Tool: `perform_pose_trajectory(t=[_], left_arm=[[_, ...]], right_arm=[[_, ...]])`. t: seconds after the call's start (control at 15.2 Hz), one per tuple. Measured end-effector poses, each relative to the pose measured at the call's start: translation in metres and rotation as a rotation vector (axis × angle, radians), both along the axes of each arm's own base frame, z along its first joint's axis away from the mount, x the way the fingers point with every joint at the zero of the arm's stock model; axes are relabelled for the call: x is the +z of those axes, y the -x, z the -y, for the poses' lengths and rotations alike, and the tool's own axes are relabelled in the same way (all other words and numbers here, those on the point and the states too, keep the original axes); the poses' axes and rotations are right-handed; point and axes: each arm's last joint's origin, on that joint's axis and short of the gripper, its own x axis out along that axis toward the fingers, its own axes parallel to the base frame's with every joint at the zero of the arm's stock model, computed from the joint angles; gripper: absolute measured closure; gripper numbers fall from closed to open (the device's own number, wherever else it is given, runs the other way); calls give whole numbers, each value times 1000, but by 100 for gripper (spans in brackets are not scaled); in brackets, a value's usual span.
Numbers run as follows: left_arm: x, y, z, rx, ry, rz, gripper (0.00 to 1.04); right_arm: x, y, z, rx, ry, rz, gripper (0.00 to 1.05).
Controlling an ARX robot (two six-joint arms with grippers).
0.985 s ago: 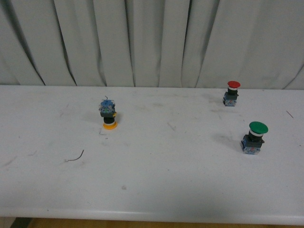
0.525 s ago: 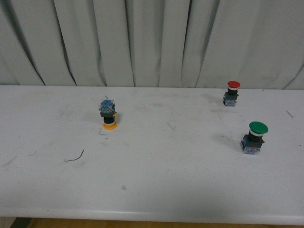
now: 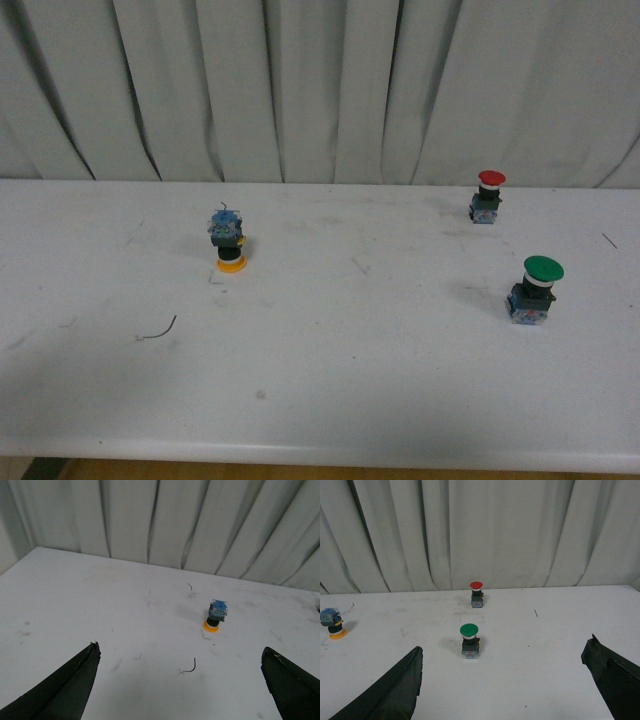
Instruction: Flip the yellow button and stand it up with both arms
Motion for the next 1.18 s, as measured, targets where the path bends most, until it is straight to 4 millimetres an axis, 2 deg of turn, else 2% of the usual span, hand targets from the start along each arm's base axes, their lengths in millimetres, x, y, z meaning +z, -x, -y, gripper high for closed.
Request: perform_pose_trajectory(t=[0.07, 0.26, 0.39, 0.53, 0.66, 0.85, 1.05, 1.18], left_arm=[[5, -25, 1, -58, -9, -14, 7], [19, -127, 16, -178, -61, -118, 7], [2, -193, 36, -245, -77, -251, 7], [-13, -239, 56, -286, -95, -342, 7], [-19, -269, 75, -339, -97, -394, 7], [-32, -292, 90, -313, -107, -517, 7], [-45, -301, 95, -275, -98, -633, 7], [-52, -306, 100, -253, -101, -645, 7]], right_arm=[[0, 0, 0, 0, 0, 0, 7], [0, 0, 0, 0, 0, 0, 7], [0, 0, 0, 0, 0, 0, 7], [0, 0, 0, 0, 0, 0, 7], [0, 0, 0, 0, 0, 0, 7], [0, 0, 0, 0, 0, 0, 7], [0, 0, 0, 0, 0, 0, 7], [0, 0, 0, 0, 0, 0, 7]])
